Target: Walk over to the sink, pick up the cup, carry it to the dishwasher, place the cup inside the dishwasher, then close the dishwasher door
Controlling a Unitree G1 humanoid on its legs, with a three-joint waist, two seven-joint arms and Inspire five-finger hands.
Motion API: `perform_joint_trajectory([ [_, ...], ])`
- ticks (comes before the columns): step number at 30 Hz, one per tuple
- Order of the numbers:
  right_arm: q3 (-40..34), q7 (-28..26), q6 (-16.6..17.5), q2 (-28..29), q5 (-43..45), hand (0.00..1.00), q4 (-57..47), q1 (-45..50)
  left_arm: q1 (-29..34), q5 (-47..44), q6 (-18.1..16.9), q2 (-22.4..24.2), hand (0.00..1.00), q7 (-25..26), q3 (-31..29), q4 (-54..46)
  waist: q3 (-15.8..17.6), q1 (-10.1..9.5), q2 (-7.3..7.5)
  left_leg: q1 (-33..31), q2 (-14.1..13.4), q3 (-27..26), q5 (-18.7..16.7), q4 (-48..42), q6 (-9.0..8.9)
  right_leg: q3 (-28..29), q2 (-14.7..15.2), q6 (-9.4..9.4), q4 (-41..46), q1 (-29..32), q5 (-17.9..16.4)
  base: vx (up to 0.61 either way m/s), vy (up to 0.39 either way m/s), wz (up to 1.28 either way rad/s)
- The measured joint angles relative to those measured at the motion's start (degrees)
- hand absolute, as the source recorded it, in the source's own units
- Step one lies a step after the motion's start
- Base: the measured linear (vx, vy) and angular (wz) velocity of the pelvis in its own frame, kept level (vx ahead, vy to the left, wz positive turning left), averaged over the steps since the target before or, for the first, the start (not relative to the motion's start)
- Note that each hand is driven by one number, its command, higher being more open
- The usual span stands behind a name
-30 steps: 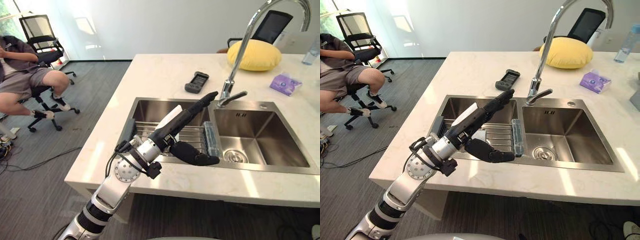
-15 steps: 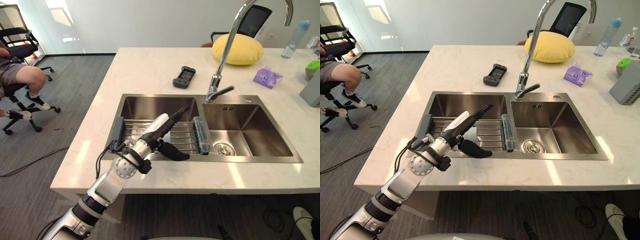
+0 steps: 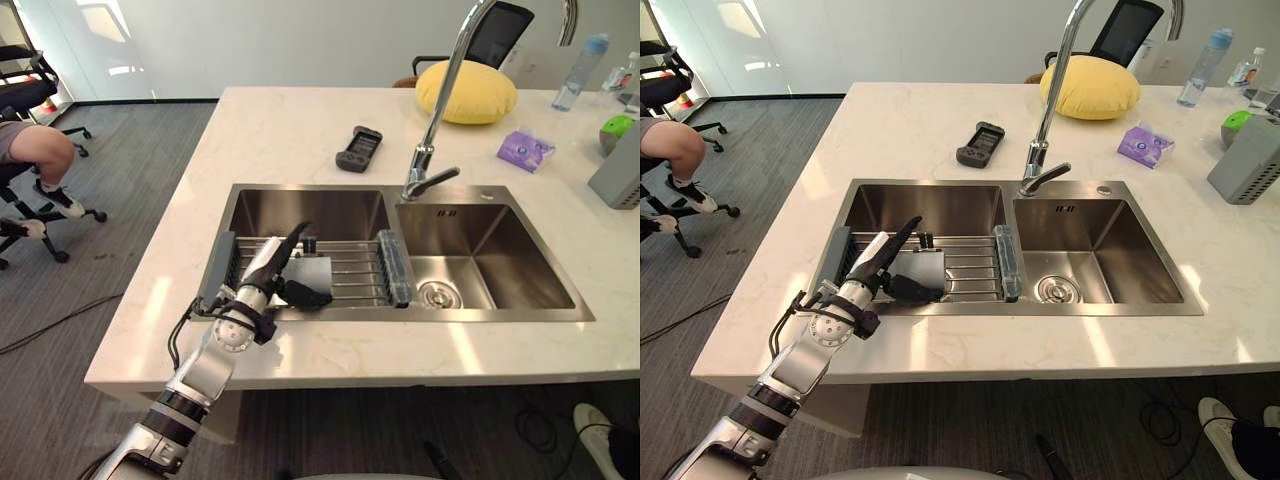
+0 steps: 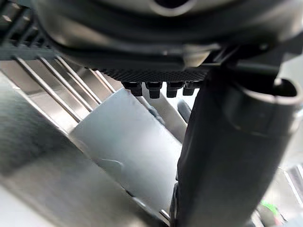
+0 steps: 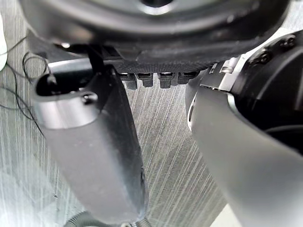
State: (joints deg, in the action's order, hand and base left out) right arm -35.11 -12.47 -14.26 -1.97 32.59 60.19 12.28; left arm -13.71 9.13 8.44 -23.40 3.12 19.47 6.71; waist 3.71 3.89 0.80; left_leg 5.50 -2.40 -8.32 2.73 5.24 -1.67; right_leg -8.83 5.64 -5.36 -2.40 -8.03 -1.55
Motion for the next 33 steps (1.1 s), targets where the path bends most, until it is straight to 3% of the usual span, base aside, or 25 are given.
perform_joint_trajectory([
  [13,10.1,3.1,2.6,-0.1,0.0,1.00,-2.5,1.0,0.0,3.4,2.5,2.3,1.00,1.6,-3.1,3.0,0.9,0.17,0.09,0.1,-0.6,-0.4,-0.3,0.0,-0.38,-0.4,-0.5,0.26,-0.6,-0.2,0.2,0.00,0.000,0.00],
  [25,12.1,3.7,2.8,-0.6,0.0,1.00,-2.6,1.1,-2.5,19.4,1.7,0.1,1.00,-6.5,-0.8,3.0,0.7,0.27,-0.10,0.1,-0.6,-0.2,-0.3,-0.2,-0.52,-1.0,-0.6,0.44,-1.3,-0.6,0.3,0.00,-0.002,0.00],
  [32,13.3,3.8,2.9,-1.3,0.2,1.00,-2.5,1.1,-4.0,22.7,2.4,-0.8,1.00,-10.6,0.8,3.0,0.6,0.36,-0.25,0.2,-0.6,-0.2,-0.4,-0.2,-0.61,-1.0,-0.6,0.49,-1.6,-0.8,0.4,0.00,0.000,0.00],
  [33,13.6,4.0,2.9,-1.5,1.0,1.00,-2.4,1.1,-4.2,23.5,2.9,-0.8,0.00,-11.0,1.1,3.0,0.6,0.40,-0.29,0.2,-0.6,-0.2,-0.4,-0.2,-0.63,-1.0,-0.6,0.49,-1.7,-0.8,0.4,0.00,0.000,0.00],
])
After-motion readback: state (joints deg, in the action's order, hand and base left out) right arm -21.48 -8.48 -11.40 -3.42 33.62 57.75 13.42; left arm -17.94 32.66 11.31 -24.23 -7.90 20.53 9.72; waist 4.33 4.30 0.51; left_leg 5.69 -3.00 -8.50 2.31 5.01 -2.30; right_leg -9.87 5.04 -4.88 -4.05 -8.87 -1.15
